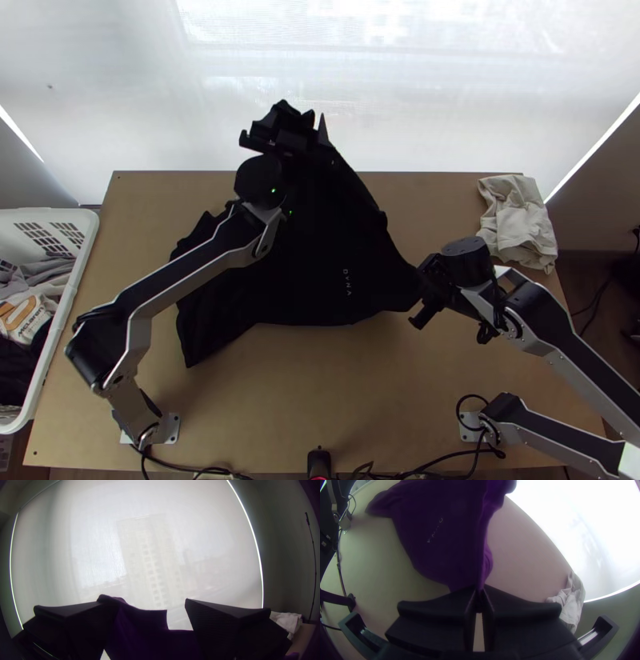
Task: Fold the t-shirt
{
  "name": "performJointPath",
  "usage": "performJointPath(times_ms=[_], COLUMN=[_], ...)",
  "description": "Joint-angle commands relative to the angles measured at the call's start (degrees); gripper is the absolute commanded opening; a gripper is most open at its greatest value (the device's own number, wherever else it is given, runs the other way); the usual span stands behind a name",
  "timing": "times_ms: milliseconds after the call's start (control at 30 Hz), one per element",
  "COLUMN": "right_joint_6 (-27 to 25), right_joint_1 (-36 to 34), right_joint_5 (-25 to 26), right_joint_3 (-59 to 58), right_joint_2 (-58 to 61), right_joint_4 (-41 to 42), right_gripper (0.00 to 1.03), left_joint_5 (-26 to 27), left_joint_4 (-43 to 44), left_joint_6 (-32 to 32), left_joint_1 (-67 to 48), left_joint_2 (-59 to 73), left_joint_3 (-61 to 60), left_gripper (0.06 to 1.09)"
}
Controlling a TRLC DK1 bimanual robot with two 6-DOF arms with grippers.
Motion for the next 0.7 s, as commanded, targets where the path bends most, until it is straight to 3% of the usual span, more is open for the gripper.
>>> performJointPath(times_ms=[0, 133, 333, 500, 667], right_joint_6=[0.0, 0.8, 3.0, 3.2, 3.0], right_joint_1=[-1.4, -2.6, -2.9, -3.3, -4.5], right_joint_5=[-1.5, -3.4, -5.1, -5.3, -5.3], right_joint_3=[-1.2, -1.7, -3.2, -3.1, -3.1], right_joint_2=[2.8, 4.8, 7.1, 7.7, 8.0], right_joint_4=[3.6, 6.2, 9.0, 9.4, 9.4], right_gripper=[0.03, 0.03, 0.03, 0.03, 0.03], left_joint_5=[-0.8, -1.0, -0.8, 0.3, 0.4], left_joint_4=[-2.7, -5.3, -8.6, -8.0, -8.5], left_joint_6=[1.8, 2.6, 3.1, 3.0, 1.2], left_joint_1=[-4.4, -2.7, 7.4, 12.9, 12.7], left_joint_2=[-21.3, -30.5, -33.7, -28.2, -15.5], left_joint_3=[-25.9, -37.6, -42.2, -37.9, -23.6], left_gripper=[1.03, 1.03, 1.03, 1.03, 1.03])
